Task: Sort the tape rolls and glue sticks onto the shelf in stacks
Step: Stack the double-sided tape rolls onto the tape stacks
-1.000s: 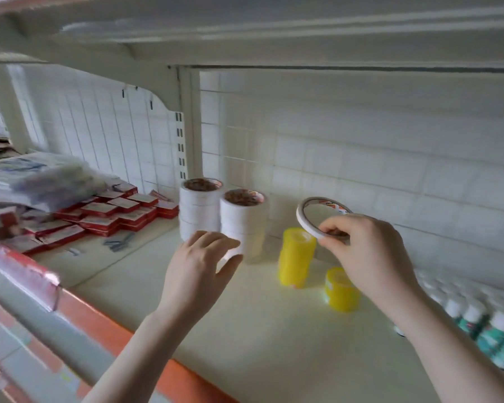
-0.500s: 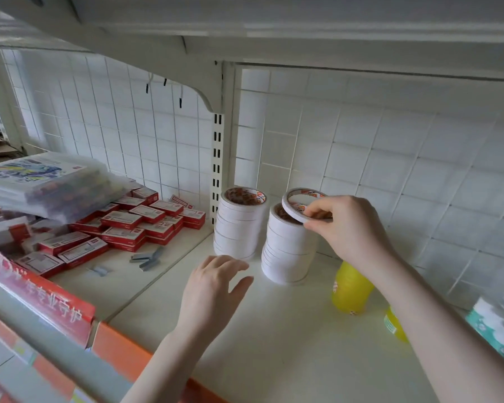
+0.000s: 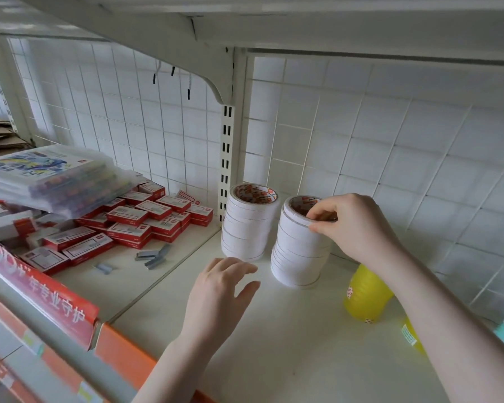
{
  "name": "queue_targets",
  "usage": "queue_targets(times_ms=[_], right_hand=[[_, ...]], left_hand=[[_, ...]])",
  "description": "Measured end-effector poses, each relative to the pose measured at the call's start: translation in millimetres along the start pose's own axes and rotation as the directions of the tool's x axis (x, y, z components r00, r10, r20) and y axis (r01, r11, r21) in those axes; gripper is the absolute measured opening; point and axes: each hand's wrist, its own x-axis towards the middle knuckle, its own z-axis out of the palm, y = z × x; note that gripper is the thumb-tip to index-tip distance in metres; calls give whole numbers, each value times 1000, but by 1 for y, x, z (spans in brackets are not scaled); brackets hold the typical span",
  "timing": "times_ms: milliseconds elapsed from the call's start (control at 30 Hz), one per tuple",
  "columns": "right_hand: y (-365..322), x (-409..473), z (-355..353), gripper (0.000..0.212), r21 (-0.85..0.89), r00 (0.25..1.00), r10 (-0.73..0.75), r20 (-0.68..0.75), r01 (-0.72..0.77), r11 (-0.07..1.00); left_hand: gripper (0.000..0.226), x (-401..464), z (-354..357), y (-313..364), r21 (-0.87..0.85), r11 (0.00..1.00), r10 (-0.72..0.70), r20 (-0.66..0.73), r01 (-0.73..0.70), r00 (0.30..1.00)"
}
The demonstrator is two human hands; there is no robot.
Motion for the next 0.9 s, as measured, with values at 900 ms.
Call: queue_targets(times_ms=[900], right_hand=[[3, 1, 1, 11, 34, 999, -34, 25, 33, 999]], left_hand=[[22, -4, -3, 3, -13, 998, -59, 76, 60, 995]])
